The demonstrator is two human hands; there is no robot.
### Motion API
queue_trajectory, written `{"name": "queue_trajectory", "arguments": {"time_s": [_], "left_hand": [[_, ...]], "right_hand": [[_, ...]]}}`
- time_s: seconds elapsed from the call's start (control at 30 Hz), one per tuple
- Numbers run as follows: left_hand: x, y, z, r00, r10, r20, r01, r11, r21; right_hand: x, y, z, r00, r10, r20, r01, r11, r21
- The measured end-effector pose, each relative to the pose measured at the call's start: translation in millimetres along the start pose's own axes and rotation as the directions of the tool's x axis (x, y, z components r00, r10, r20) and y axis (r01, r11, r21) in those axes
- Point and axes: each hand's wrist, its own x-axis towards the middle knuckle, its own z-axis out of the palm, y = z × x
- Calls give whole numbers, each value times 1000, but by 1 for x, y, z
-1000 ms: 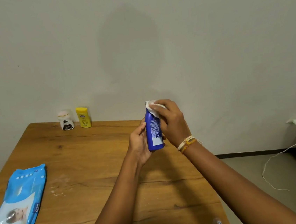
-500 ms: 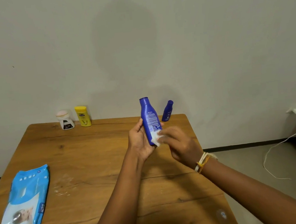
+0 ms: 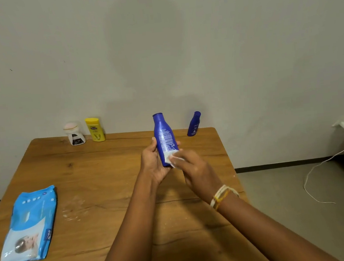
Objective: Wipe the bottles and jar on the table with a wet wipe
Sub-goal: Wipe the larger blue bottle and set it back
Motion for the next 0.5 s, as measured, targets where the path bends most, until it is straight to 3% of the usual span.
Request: {"name": "queue_trajectory", "arguments": {"time_s": [0.1,0.2,0.3,0.4,0.5], "left_hand": [[0,1,-1,1000,14,-1,-14,999,48],[0,-3,2,999,-11,45,10,999,37],[-4,-11,5,995,-22,100,8,990,144],[-5,-17,8,991,-28,129,7,987,162],[-4,-15,6,992,38,117,-49,995,91]], "right_hand": [[-12,2,-3,999,-10,35,8,999,44],[13,7,-16,980,118,-162,-92,983,162],[57,16,-32,917,243,-317,-181,960,212],[77,21,-37,940,235,-247,-202,968,150],[59,17,-26,978,139,-153,-128,989,79]]}}
